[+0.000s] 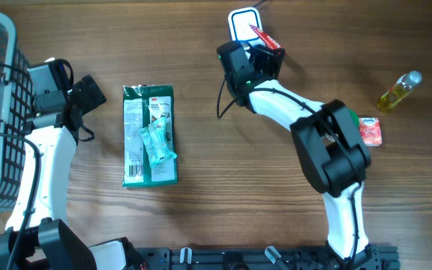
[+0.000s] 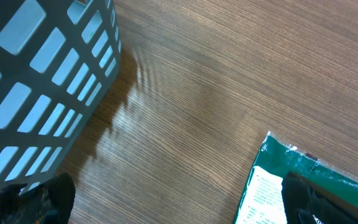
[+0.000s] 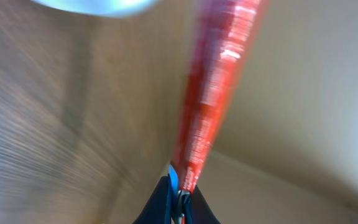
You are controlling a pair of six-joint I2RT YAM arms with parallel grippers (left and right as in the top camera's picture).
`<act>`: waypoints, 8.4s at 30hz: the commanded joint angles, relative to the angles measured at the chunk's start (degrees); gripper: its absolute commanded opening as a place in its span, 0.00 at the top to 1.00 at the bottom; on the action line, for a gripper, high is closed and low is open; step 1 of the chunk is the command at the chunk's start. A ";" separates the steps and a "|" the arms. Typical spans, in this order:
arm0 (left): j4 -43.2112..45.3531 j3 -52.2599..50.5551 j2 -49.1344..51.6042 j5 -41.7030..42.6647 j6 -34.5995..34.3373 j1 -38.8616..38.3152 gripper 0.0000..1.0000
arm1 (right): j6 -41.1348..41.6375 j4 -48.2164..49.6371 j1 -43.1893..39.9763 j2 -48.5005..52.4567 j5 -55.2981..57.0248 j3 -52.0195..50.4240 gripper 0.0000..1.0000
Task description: Scan the item barcode
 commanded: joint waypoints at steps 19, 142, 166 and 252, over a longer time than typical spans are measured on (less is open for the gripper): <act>0.13 0.61 -0.72 0.11 0.70 0.26 0.00 | 79.54 -51.82 -5.40 -32.02 -50.60 -22.05 0.96; 0.13 0.61 -0.72 0.11 0.70 0.26 0.00 | 85.53 18.32 21.07 -10.80 -76.87 -25.51 0.95; 0.13 0.61 -0.72 0.11 0.70 0.26 0.00 | 97.18 -6.84 5.18 -28.76 -79.78 -33.00 0.22; 0.13 0.61 -0.72 0.11 0.70 0.26 0.00 | 96.00 -15.28 5.86 -17.09 -80.76 -27.54 0.76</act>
